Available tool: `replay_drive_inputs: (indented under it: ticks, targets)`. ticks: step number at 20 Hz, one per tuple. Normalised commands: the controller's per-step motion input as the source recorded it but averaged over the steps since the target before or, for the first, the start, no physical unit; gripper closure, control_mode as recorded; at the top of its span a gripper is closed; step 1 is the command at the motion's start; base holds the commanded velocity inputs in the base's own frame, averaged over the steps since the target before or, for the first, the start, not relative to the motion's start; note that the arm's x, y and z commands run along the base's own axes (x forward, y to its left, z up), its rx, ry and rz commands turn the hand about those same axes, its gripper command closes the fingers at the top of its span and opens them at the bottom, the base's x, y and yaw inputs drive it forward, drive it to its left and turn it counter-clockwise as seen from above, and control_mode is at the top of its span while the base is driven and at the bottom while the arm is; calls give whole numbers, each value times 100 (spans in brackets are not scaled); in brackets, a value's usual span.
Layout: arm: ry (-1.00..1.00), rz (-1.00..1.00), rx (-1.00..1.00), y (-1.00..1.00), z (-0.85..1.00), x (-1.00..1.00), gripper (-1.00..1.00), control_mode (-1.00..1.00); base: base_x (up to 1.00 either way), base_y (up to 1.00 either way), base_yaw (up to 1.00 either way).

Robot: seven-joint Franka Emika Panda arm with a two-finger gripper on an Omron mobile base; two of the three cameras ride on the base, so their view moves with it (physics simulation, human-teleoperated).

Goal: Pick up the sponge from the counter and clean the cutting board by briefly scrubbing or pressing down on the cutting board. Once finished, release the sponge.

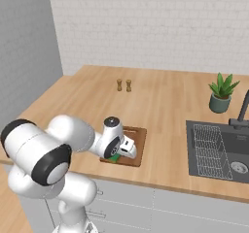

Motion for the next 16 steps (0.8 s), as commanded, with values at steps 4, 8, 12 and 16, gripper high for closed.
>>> replay_drive_inputs:
  ticks: [4, 8, 12, 16]
  targets:
    - [0, 0, 0, 0, -25, 30, 100, -100, 0, 0, 0]
    - [0, 0, 0, 0, -22, 21, 100, -100, 0, 0, 0]
    - [-12, -1, 0, 0, -3, 6, 100, -100, 0, 0, 0]
    - [-14, -2, -1, 0, 0, 0, 100, -100, 0, 0, 0]
